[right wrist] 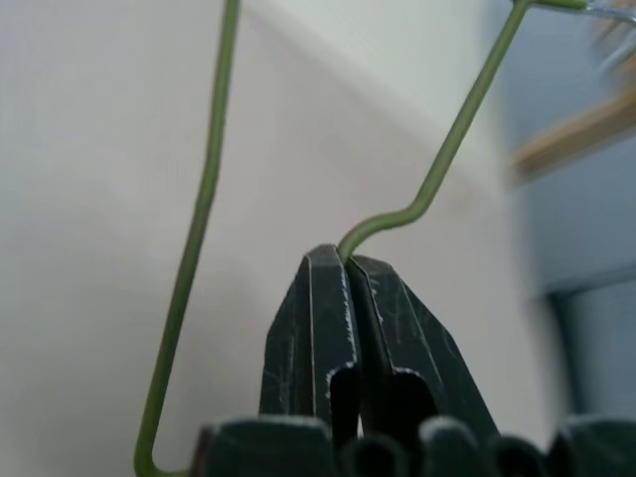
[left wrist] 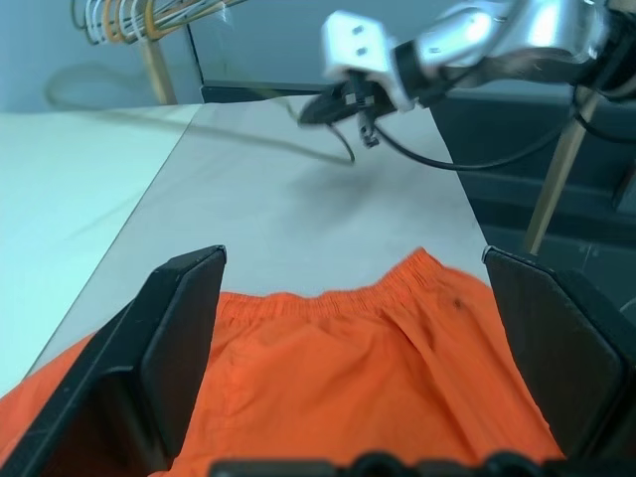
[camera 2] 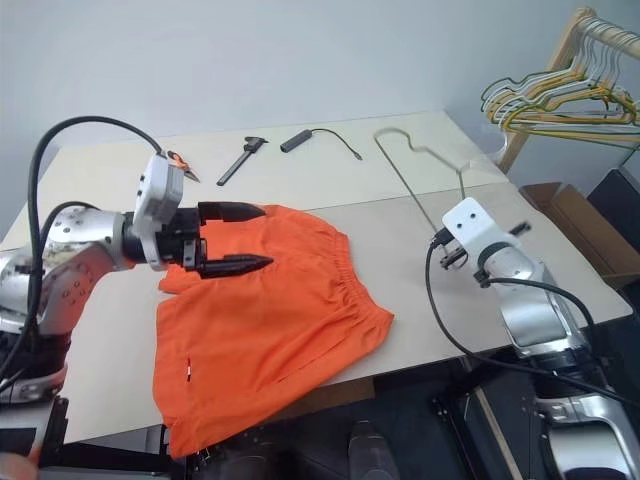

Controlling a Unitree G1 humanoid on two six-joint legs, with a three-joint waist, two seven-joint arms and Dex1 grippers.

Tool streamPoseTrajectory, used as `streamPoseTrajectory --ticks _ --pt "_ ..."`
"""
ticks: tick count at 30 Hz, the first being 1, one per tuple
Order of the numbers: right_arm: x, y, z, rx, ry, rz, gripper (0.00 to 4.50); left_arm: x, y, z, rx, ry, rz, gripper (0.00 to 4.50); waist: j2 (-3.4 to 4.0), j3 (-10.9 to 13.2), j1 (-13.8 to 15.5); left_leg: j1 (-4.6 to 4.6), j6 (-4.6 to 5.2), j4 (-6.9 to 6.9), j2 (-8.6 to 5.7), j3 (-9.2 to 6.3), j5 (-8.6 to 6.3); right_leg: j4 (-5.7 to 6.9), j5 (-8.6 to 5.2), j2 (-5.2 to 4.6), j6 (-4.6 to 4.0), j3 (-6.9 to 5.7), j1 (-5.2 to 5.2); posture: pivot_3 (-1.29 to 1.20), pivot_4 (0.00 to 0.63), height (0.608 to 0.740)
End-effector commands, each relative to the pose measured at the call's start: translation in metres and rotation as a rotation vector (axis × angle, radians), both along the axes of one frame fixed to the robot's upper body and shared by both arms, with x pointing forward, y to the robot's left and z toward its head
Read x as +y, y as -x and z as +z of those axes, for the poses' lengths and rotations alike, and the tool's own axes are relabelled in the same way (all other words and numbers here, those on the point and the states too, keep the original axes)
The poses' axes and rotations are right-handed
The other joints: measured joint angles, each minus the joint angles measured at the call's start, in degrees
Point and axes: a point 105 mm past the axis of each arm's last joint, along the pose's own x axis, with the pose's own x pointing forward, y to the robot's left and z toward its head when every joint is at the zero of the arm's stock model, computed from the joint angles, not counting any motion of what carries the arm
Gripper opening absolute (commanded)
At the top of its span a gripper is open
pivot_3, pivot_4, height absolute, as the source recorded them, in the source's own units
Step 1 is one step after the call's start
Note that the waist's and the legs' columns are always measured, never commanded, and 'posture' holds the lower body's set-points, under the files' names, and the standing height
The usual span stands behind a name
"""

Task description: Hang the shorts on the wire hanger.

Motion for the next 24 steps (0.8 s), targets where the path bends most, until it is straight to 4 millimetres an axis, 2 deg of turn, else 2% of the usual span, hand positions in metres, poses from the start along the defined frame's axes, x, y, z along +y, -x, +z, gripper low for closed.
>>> streamPoseTrajectory --ticks 1,3,7,10,15,19,22,24 --pt "0.022 0.016 0.021 -0.259 0.461 0.272 0.04 0.001 -0.011 0.016 0.020 -0.015 0.019 4.50 0.02 0.0 -0.6 0.00 0.00 0.00 -0.03 0.02 0.00 0.02 0.00 -0.01 0.00 0.00 0.00 -0.20 0.046 0.740" --pt "0.024 0.022 0.023 -0.350 0.605 0.362 0.04 0.000 -0.019 0.022 0.043 -0.028 0.034 4.50 0.00 -0.1 -1.3 0.03 -0.01 0.01 -0.02 0.07 0.01 -0.01 0.00 -0.01 0.01 0.01 0.01 -0.22 0.038 0.740" --pt "0.031 0.029 0.028 -0.469 0.684 0.478 0.04 -0.006 -0.030 0.026 0.067 -0.056 0.030 4.50 0.08 -0.4 -3.5 0.05 -0.02 0.01 0.00 0.09 0.01 0.01 0.00 0.01 0.01 0.11 0.06 -0.24 0.029 0.740" --pt "0.043 0.034 0.039 -0.542 0.646 0.525 0.04 -0.017 -0.032 0.019 0.094 -0.087 -0.012 4.50 0.18 -0.5 -5.5 0.08 -0.02 0.01 -0.01 0.07 0.01 0.01 0.01 -0.01 0.02 0.17 0.13 -0.25 0.027 0.740" --pt "0.053 0.035 0.051 -0.576 0.630 0.539 0.04 -0.030 -0.031 0.001 0.109 -0.167 -0.096 4.50 0.18 -0.7 -8.5 0.22 -0.01 0.03 -0.01 0.07 0.02 0.04 0.05 -0.01 0.09 0.24 0.29 -0.27 0.025 0.740" --pt "0.057 0.037 0.058 -0.590 0.629 0.547 0.04 -0.034 -0.040 -0.017 0.074 -0.263 -0.071 4.50 0.19 -0.7 -10.0 0.34 -0.01 0.03 0.00 0.07 0.02 0.08 0.04 0.00 0.09 0.28 0.37 -0.27 0.026 0.740" --pt "0.058 0.038 0.061 -0.595 0.627 0.548 0.00 -0.033 -0.047 -0.020 0.071 -0.281 -0.034 3.89 0.19 -0.7 -10.8 0.38 -0.01 0.03 0.00 0.07 0.02 0.10 0.05 -0.01 0.09 0.31 0.38 -0.27 0.027 0.740" --pt "0.059 0.039 0.064 -0.599 0.622 0.547 0.00 -0.032 -0.051 -0.021 0.063 -0.286 -0.011 3.23 0.19 -0.7 -11.2 0.38 -0.01 0.03 0.00 0.07 0.02 0.11 0.05 -0.01 0.10 0.31 0.38 -0.27 0.027 0.740"
